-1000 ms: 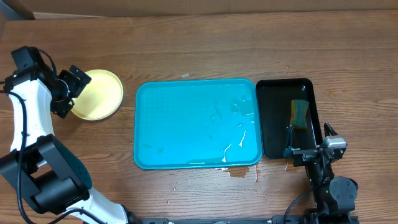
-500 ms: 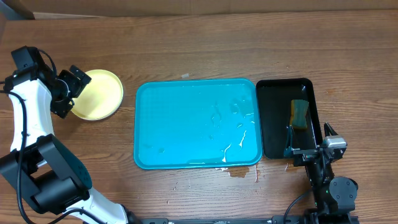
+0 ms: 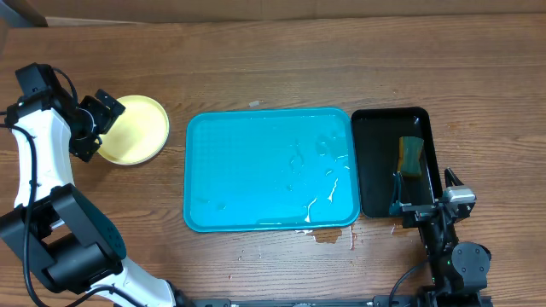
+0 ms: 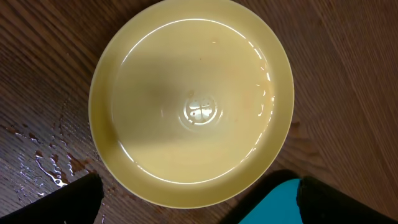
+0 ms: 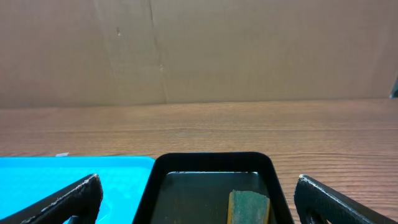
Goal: Clean dirty plates on tray and stack at the side
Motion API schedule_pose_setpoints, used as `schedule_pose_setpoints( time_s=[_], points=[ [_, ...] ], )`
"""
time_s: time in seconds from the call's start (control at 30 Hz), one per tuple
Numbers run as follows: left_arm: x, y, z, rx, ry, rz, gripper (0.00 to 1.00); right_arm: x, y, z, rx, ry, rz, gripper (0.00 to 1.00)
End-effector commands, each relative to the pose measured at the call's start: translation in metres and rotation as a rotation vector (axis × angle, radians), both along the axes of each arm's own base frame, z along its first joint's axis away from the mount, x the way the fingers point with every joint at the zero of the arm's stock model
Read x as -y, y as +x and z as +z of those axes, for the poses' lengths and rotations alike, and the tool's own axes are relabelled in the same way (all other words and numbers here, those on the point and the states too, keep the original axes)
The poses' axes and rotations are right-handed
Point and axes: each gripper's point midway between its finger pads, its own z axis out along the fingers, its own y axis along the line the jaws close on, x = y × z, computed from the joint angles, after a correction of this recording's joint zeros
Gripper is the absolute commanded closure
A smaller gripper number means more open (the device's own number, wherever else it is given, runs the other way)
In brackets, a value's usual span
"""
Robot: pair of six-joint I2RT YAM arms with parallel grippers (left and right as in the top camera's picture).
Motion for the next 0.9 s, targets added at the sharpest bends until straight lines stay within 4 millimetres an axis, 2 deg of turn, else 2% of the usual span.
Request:
schedule_pose_setpoints(
  time_s=[0.0,0.1,0.3,0.43,0.57,0.73,0.87],
  points=[
    [0.011,0.002,0.009,0.022,0.013,-0.045,0.0,0.001,0.0,-0.001,0.006,-0.004,-0.003,0.0],
    [0.028,0.007,0.038,0.083,0.049,-0.085,0.0,0.001,0.0,-0.001,0.006,-0.004,-0.004,0.0],
    [0.093,0.011,0.11,0.256,0.11,-0.234,0.0,0.001,0.0,-0.001,0.006,-0.004,-0.003,0.0],
    [0.132,0.001,0.154,0.369,0.136,-0.318,0.0,0.001,0.0,-0.001,0.006,-0.004,-0.004,0.0],
    [0.161,-0.017,0.196,0.483,0.157,-0.383,0.0,0.001,0.0,-0.001,0.006,-0.004,-0.004,0.0],
    [0.177,-0.04,0.231,0.582,0.182,-0.419,0.0,0.001,0.0,-0.001,0.006,-0.004,-0.003,0.0],
    [0.162,-0.071,0.231,0.525,0.295,-0.419,0.0,0.001,0.0,-0.001,0.006,-0.004,-0.004,0.0]
  ],
)
